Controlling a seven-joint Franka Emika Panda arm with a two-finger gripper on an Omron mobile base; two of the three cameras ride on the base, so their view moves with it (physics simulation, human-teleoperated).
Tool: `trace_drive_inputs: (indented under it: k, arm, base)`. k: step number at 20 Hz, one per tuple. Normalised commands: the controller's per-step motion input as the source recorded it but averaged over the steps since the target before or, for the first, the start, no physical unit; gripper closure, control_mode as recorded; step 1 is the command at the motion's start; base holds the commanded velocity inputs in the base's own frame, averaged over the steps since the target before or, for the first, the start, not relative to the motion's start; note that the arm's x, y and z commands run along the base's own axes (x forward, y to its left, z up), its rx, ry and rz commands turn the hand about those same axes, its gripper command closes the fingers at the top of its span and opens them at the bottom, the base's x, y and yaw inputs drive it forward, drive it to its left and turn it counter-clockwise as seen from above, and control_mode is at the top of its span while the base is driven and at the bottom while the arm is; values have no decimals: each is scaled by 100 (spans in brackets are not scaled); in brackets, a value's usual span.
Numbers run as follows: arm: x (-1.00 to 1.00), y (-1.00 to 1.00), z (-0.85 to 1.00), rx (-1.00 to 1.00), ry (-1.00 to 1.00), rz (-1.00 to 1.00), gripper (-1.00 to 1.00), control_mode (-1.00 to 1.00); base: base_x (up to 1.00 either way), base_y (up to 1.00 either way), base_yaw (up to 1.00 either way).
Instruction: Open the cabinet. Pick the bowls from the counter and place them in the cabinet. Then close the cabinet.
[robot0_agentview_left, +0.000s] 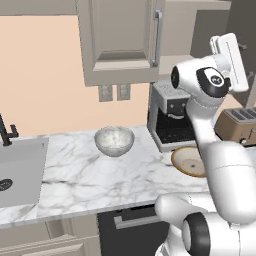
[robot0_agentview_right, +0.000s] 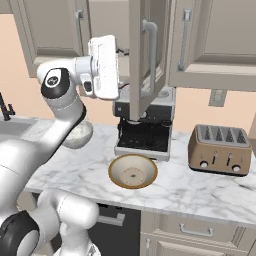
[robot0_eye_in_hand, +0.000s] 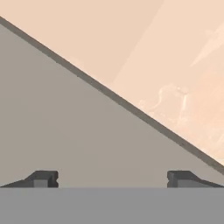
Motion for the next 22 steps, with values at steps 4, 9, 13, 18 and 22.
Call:
trace_drive_inputs:
  k: [4,9,13,18,22]
  arm:
    - [15,-67,-24,0,0,0,-100,-100]
    - [0,-44,-19,0,0,0,-100,-100]
    - [-10,45,-24,13,1,2,-100,-100]
    - [-29,92,27,-1,11,18,-100,-100]
    - [-34,72,97,-7,39,23,-100,-100]
  base:
    - [0,0,0]
    - [0,0,0]
    - [0,0,0]
    - [0,0,0]
    - [0,0,0]
